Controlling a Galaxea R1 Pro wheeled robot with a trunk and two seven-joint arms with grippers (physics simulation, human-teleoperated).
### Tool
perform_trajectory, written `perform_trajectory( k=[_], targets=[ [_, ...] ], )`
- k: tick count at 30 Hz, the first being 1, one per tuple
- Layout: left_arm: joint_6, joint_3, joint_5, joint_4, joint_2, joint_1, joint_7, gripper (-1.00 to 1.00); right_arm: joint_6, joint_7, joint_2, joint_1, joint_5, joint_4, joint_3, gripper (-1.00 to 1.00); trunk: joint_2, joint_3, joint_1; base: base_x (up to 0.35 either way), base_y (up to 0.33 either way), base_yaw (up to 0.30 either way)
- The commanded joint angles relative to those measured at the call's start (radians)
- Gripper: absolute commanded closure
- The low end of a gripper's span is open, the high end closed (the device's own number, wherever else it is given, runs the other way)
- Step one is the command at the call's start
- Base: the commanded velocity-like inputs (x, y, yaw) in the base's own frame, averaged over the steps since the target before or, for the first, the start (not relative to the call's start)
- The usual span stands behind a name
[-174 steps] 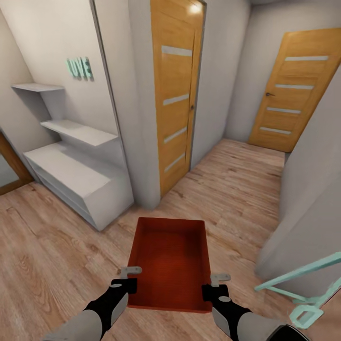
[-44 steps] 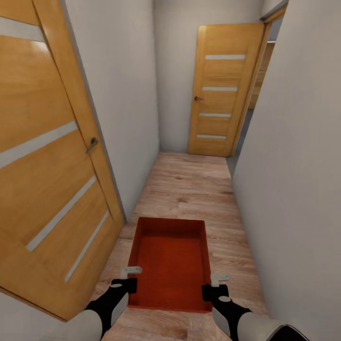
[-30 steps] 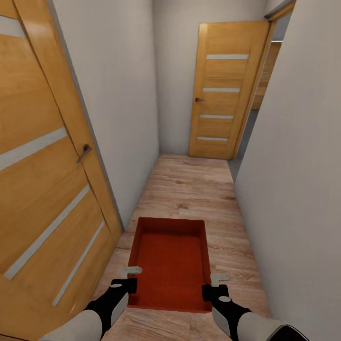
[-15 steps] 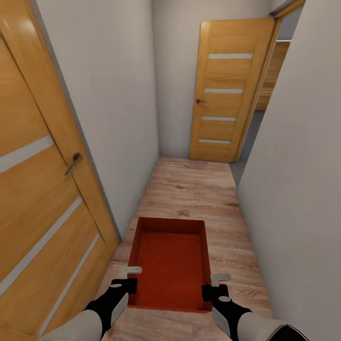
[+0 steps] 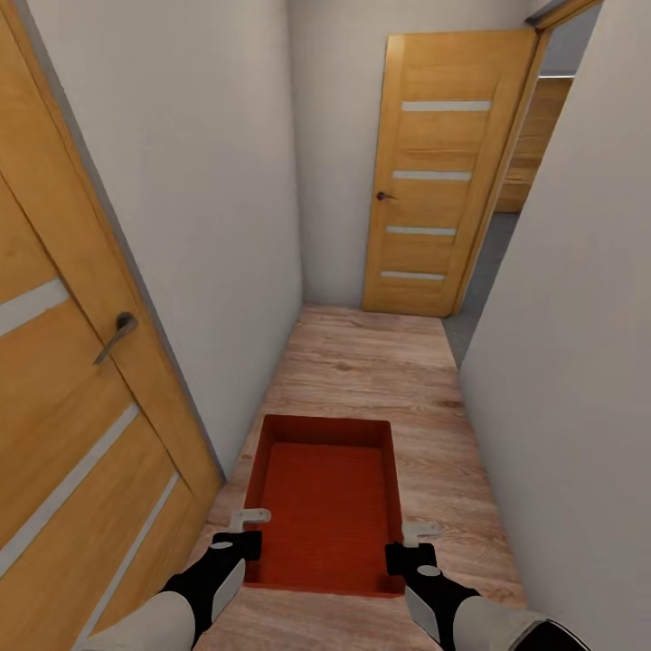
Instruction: Move the two storage containers from the living room to the garage. In the garage, place one container on the floor and stack the other container on top of it (either order is fine).
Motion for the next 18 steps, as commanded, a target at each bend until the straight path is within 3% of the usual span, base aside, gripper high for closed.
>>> perform_trajectory(
  k=[1, 18],
  targets=[
    [0.007, 0.0, 0.001, 0.002, 0.005, 0.0, 0.01, 1.0, -0.022, -0.067, -0.02, -0.001, -0.007, -0.001, 0.009, 1.0, -0.002, -0.002, 0.001, 0.322, 0.0, 0.0],
    [0.007, 0.0, 0.001, 0.002, 0.003, 0.0, 0.009, 1.0, -0.022, -0.067, -0.022, -0.001, -0.007, -0.001, 0.009, 1.0, -0.002, -0.002, 0.001, 0.322, 0.0, 0.0]
  ],
)
